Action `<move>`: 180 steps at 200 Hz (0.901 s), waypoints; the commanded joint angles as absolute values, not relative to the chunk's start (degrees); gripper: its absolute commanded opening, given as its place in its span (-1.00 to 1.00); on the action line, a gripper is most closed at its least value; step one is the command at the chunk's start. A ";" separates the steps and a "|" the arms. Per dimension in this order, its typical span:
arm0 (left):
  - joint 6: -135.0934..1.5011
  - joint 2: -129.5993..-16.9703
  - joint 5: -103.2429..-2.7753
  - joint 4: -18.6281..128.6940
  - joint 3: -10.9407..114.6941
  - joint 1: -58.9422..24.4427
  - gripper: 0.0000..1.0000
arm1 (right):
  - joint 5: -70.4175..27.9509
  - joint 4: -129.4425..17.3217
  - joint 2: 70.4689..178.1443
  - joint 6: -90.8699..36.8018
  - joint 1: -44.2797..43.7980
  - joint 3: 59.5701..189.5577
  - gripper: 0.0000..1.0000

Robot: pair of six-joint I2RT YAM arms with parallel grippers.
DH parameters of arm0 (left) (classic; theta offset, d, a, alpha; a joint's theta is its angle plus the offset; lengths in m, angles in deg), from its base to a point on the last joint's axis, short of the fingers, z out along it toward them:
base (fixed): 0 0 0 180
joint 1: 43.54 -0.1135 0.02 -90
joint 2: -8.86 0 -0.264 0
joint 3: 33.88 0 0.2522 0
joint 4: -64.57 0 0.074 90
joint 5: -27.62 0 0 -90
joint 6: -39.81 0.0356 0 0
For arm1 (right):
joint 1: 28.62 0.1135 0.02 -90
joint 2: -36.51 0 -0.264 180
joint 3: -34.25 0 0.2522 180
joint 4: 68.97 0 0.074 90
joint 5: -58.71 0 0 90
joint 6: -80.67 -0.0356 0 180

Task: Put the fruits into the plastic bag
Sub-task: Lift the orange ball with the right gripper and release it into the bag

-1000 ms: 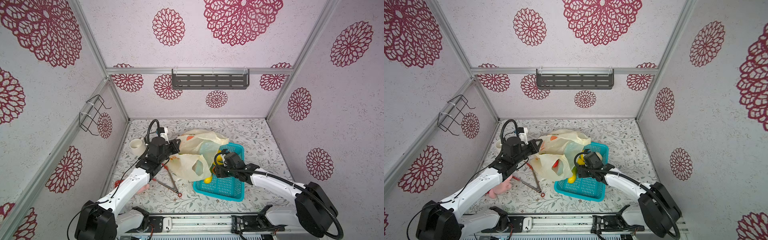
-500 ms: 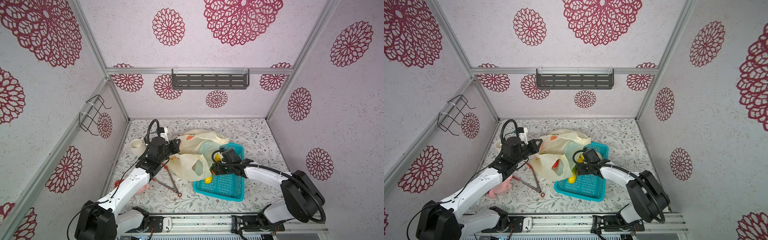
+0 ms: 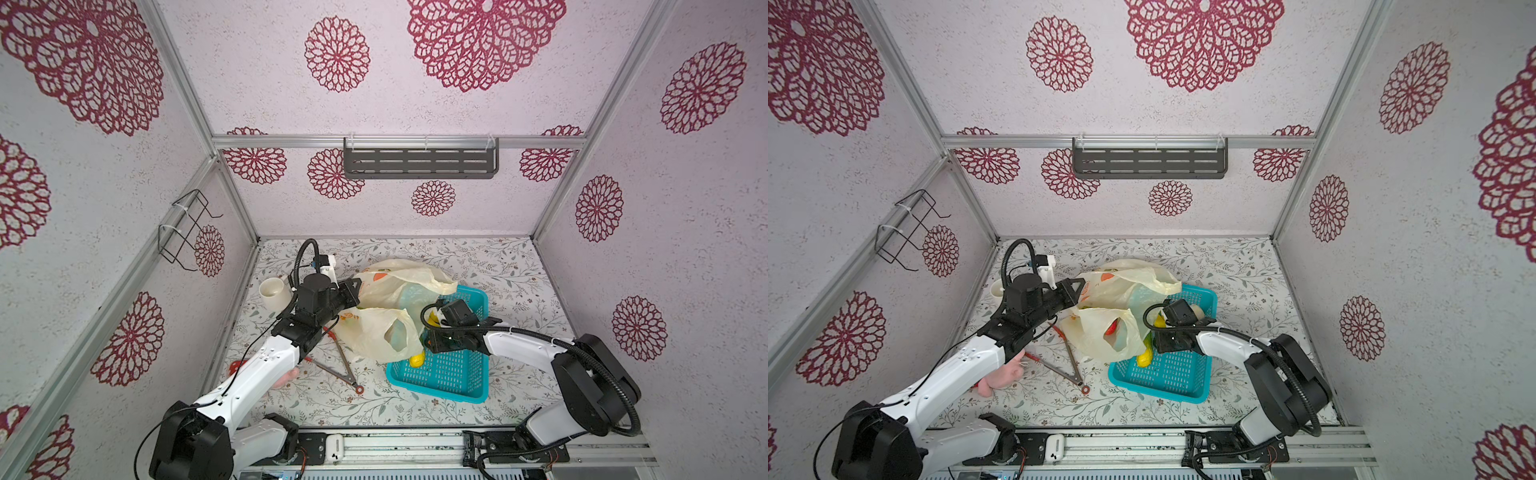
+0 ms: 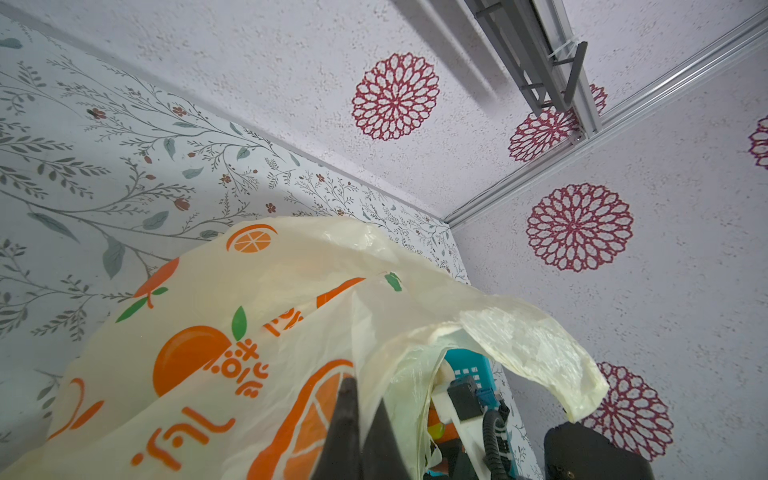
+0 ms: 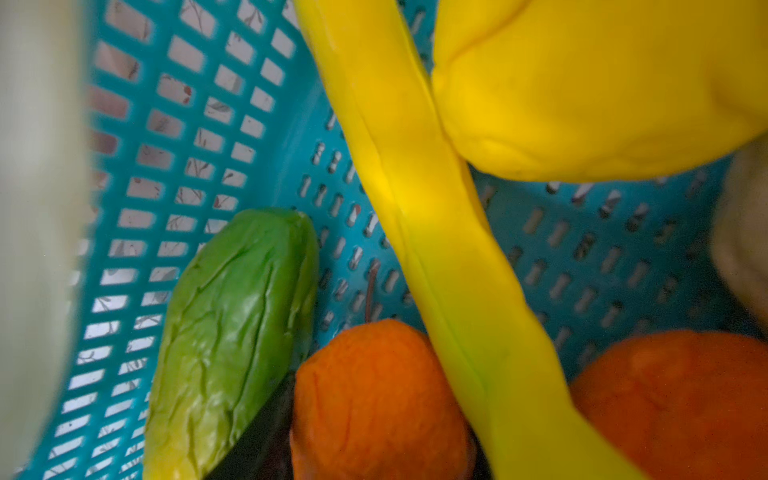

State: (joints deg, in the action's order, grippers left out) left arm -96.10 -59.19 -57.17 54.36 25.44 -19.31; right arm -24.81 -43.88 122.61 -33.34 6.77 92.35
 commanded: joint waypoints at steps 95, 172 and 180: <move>-95.54 -59.17 -56.50 55.38 25.14 -18.95 -1.00 | -17.84 -44.87 107.36 -31.66 6.54 100.98 -0.06; -95.46 -58.49 -56.75 54.83 25.58 -18.84 -1.00 | -17.33 -54.32 124.41 -31.88 9.59 113.06 -0.03; -95.49 -58.38 -57.00 54.86 25.41 -18.80 -1.00 | -17.36 -55.20 125.72 -32.21 9.83 113.82 -0.02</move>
State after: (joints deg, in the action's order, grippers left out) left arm -95.84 -59.19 -56.77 54.39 25.44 -19.20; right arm -17.99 -50.63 124.32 -32.84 8.81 110.34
